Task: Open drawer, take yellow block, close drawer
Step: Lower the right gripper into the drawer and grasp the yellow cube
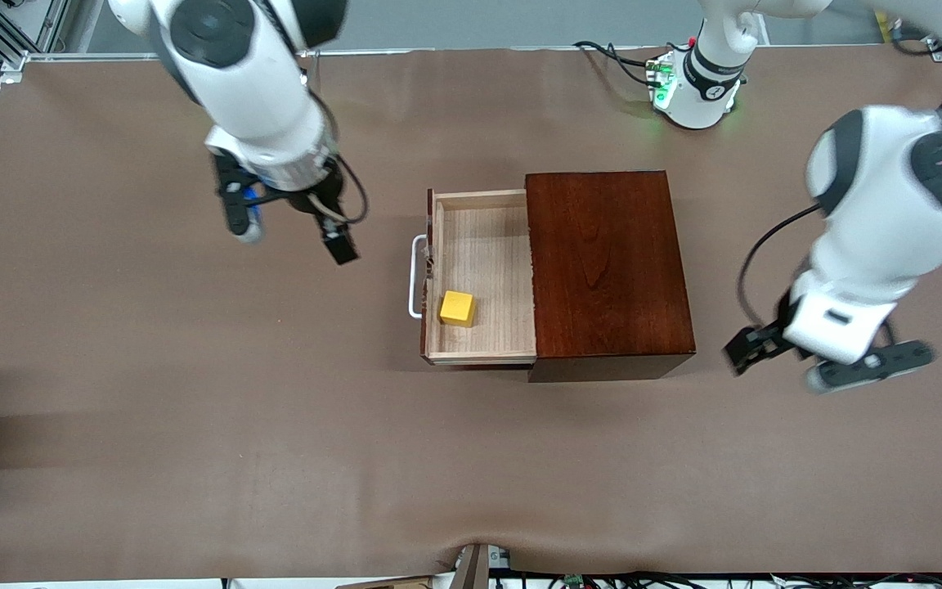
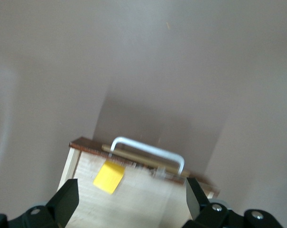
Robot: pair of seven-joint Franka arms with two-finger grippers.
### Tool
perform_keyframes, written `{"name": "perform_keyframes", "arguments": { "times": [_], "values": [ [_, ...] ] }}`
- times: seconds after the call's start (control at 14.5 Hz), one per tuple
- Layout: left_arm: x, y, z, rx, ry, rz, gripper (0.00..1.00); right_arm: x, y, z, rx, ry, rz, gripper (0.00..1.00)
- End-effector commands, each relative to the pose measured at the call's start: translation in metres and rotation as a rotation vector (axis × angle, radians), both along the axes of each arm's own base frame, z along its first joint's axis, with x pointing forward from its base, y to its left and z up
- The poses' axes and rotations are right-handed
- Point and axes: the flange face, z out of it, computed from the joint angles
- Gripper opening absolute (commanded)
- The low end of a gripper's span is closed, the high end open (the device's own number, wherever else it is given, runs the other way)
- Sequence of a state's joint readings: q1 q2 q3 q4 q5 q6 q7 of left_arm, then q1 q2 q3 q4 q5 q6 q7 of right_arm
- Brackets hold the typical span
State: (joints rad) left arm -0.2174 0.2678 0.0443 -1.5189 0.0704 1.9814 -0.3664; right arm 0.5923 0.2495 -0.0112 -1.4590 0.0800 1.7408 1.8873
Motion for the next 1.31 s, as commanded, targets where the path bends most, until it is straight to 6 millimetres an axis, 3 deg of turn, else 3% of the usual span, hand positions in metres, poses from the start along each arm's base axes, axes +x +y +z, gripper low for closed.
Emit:
{"name": "perform_keyframes", "arguments": {
  "times": [0.0,0.07,0.35,0.62,0.76,0.9,1.11,1.24],
  "values": [
    [-0.06,0.037,0.045,-0.01,0.074,-0.125,1.0,0.023,0.016,-0.029,0.068,0.051,-0.197,1.0],
    [-0.073,0.053,0.052,-0.008,0.137,-0.154,1.0,0.029,0.021,-0.043,0.091,0.061,-0.252,1.0],
    [-0.113,0.05,0.072,-0.002,0.293,-0.239,1.0,0.039,0.062,-0.105,0.128,0.048,-0.328,1.0],
    [-0.116,0.048,0.092,-0.008,0.286,-0.245,1.0,0.038,0.093,-0.155,0.141,0.028,-0.342,1.0],
    [-0.11,0.05,0.095,-0.011,0.274,-0.213,1.0,0.03,0.104,-0.169,0.128,0.041,-0.348,1.0],
    [-0.098,0.056,0.084,-0.001,0.283,-0.218,1.0,0.025,0.109,-0.177,0.118,0.058,-0.395,1.0],
    [-0.101,0.053,0.091,-0.001,0.275,-0.206,1.0,0.022,0.114,-0.191,0.103,0.07,-0.437,1.0],
    [-0.105,0.064,0.098,-0.001,0.266,-0.19,1.0,0.024,0.114,-0.204,0.105,0.059,-0.453,1.0]
  ]
}}
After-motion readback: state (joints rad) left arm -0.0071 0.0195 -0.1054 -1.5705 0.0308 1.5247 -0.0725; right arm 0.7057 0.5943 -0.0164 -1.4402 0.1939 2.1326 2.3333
